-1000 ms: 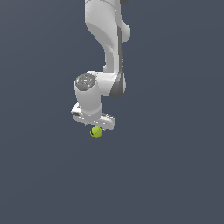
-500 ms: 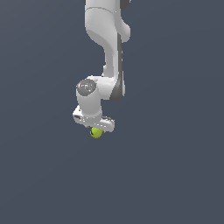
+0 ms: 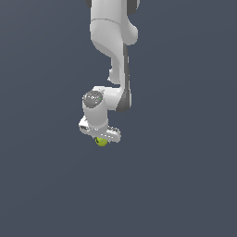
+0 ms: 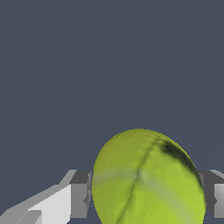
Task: Pick up the object and move it to a goal position.
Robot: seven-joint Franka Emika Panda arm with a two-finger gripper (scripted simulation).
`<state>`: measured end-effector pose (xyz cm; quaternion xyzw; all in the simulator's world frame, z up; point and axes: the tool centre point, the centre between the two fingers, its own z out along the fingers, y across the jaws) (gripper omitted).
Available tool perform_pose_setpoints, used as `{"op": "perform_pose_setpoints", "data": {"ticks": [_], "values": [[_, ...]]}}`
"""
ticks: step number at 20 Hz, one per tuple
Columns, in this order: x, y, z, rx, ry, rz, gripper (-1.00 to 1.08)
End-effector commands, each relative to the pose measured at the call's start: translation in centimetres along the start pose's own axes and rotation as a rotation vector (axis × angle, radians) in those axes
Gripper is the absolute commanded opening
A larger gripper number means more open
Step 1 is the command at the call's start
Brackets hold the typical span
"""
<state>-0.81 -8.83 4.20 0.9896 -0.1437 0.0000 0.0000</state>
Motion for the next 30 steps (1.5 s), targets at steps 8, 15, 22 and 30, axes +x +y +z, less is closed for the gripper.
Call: {"op": "perform_pose_setpoints", "data": {"ticks": [8, 15, 22, 30], "values": [[0.0, 0.0, 0.1, 0.000, 0.000, 0.000, -1.00], [0.2, -0.8, -1.1, 0.000, 0.000, 0.000, -1.00], [1.0, -3.4, -5.0, 0.000, 0.001, 0.000, -1.00], [2.4, -8.2, -11.9, -0.001, 0.001, 0.001, -1.00]]}}
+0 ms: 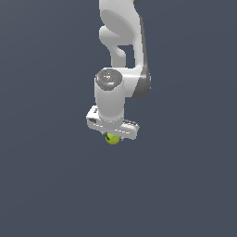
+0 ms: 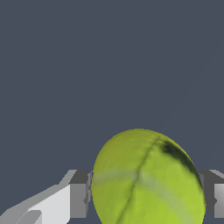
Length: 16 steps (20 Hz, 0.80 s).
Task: Pick up the object and move it to a goal position.
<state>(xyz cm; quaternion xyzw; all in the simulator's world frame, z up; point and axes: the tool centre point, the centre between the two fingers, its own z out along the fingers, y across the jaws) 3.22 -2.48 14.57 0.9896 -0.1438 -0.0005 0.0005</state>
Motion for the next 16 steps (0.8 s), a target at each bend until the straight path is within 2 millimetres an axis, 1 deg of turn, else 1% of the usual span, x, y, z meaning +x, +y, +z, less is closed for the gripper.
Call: {"op": "perform_pose_setpoints", "data": {"ticks": [1, 6, 9, 12, 16], "values": [[0.5, -1.6, -2.4, 0.000, 0.001, 0.000, -1.00], [1.5, -4.8, -7.0, 0.000, 0.001, 0.000, -1.00], [2.1, -6.4, -9.2, 0.000, 0.001, 0.000, -1.00], [2.5, -7.6, -11.0, 0.000, 0.001, 0.000, -1.00], [3.0, -8.8, -12.6, 0.001, 0.001, 0.000, -1.00]]}}
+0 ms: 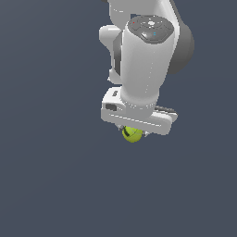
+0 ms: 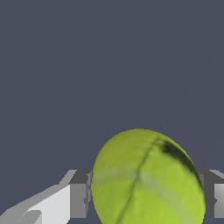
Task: Pick up the object and move it to a goal position.
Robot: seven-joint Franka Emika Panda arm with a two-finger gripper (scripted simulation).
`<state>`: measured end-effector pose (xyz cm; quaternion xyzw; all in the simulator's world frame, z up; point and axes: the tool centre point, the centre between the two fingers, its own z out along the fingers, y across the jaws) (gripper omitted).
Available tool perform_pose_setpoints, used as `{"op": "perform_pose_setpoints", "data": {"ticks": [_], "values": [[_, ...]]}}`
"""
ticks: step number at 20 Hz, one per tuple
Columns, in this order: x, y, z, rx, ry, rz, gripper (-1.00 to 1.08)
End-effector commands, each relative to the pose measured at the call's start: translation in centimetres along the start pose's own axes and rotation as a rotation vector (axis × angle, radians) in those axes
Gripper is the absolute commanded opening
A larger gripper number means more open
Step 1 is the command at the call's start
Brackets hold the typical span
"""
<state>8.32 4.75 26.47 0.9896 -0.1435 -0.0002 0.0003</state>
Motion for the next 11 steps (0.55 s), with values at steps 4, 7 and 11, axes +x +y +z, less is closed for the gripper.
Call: {"op": "perform_pose_setpoints", "data": {"ticks": [4, 7, 11], "values": [[0.5, -1.1, -1.7, 0.000, 0.000, 0.001, -1.00], [0.7, -1.4, -2.1, 0.000, 0.000, 0.001, -1.00], [0.8, -1.6, -2.2, 0.000, 0.000, 0.001, -1.00]]}}
